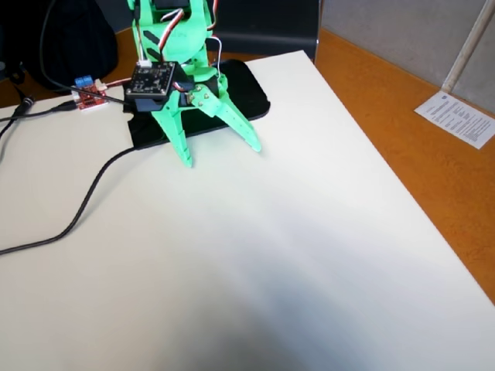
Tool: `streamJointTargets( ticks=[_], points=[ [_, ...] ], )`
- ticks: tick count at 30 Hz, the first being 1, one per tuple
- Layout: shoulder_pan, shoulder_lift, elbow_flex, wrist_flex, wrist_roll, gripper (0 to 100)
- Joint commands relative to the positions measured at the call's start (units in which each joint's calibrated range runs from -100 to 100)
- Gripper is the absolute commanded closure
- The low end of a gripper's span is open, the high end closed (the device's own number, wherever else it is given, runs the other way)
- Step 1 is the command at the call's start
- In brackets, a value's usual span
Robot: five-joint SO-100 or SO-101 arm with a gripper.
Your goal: Remove orange objects from table
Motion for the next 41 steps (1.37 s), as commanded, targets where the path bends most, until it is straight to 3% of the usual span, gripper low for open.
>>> streamJointTargets(
  ticks=[1, 41],
  points=[
    [-1.02, -0.27, -0.11, 0.26, -0.24, 54],
    [-9.22, -0.27, -0.11, 0.26, -0.24, 54]
  ],
)
